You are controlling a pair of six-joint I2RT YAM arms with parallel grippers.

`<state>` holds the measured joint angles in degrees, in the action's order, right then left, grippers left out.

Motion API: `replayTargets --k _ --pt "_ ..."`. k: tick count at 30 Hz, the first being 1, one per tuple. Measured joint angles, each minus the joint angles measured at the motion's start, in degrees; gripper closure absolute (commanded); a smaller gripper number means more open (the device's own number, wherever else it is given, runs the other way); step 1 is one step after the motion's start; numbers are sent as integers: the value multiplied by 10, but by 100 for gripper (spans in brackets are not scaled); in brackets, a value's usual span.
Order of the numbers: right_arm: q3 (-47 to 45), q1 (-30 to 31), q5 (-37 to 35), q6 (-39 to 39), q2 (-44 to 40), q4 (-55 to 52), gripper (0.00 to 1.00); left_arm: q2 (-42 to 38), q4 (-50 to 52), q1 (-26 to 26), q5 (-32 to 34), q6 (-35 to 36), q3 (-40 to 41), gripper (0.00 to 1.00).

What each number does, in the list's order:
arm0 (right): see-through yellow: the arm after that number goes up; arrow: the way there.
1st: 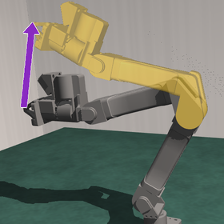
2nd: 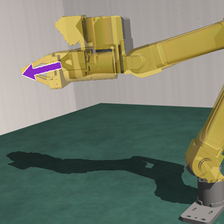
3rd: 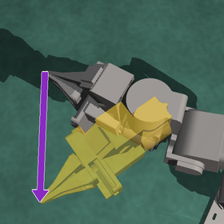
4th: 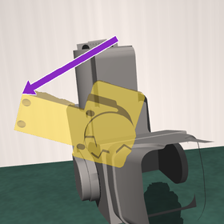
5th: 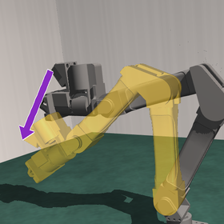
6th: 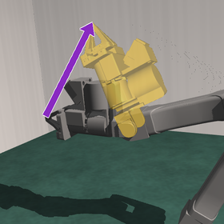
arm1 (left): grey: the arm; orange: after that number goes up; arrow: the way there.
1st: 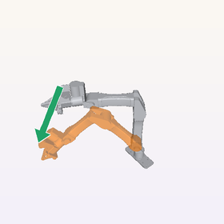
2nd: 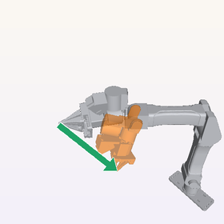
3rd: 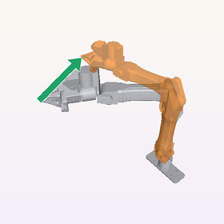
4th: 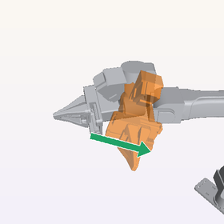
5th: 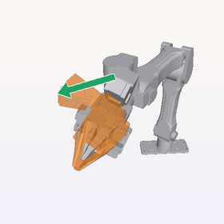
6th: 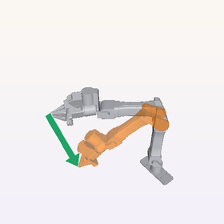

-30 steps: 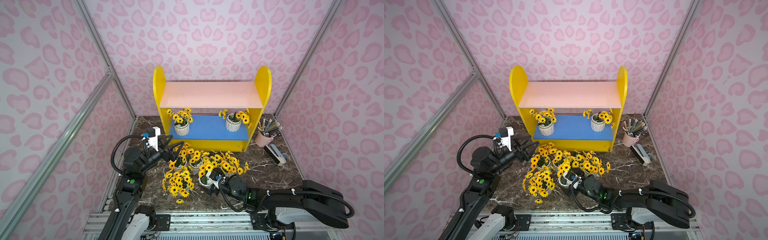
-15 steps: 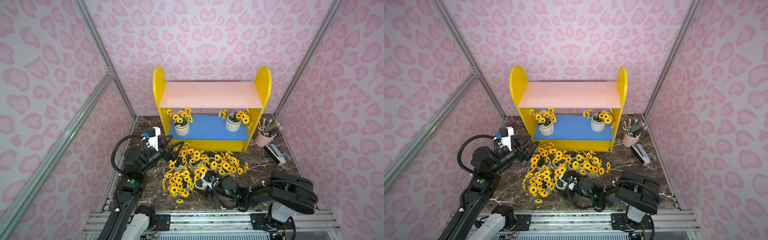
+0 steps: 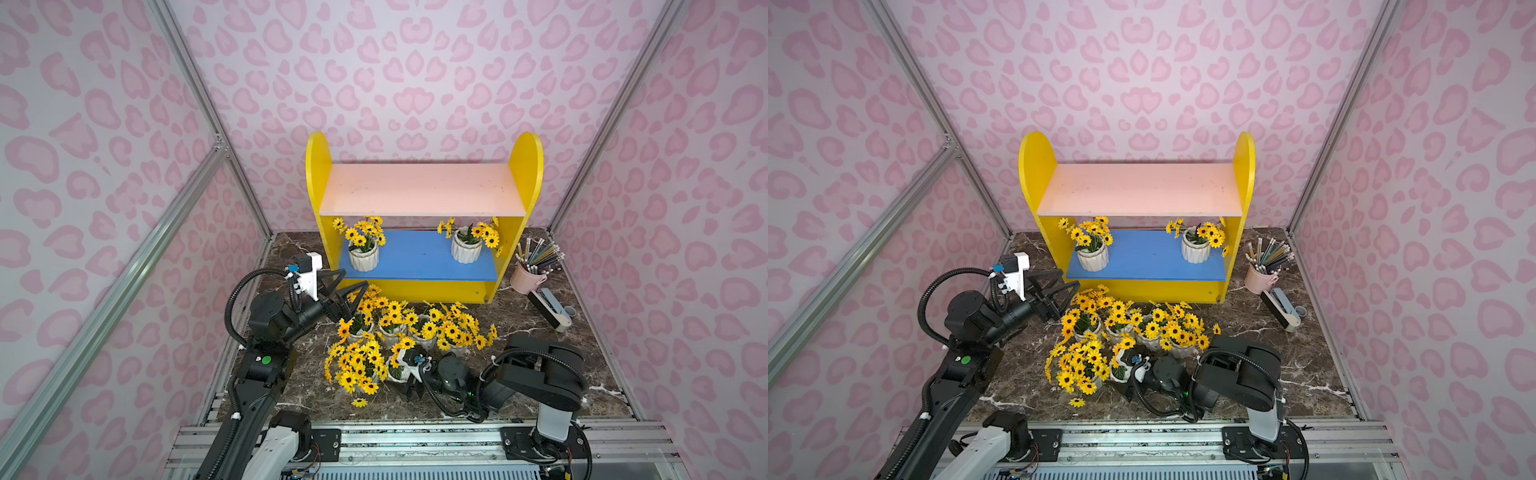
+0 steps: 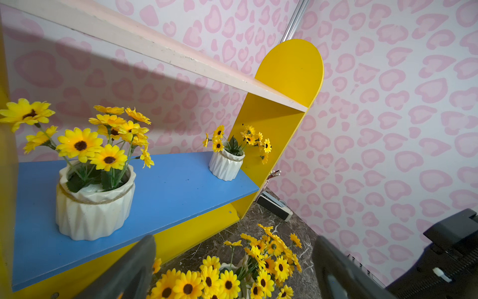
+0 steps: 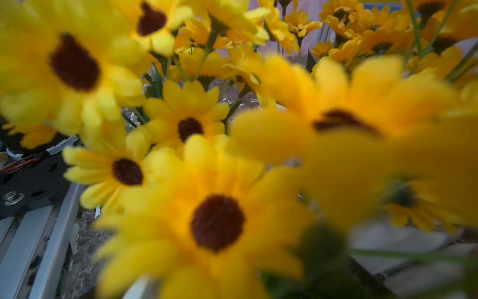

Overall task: Take the sunflower pots off the shelves
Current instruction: Place the sunflower pot at the center of the board.

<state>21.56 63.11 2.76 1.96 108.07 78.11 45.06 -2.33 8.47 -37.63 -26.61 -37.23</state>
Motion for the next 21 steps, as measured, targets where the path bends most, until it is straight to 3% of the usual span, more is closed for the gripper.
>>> replayTargets --k 6,7,11,13,21 --pt "12 -3 -3 0 29 32 100 2 0 0 0 0 0 4" --pt "13 -3 -3 0 30 34 95 2 0 0 0 0 0 4" --pt "17 -3 -3 -1 28 26 38 0 0 0 1 2 0 4" --pt "21 0 -7 -2 19 7 3 -1 0 0 1 2 0 4" --pt "23 16 -48 -4 -25 -40 1 -1 0 0 1 2 0 4"
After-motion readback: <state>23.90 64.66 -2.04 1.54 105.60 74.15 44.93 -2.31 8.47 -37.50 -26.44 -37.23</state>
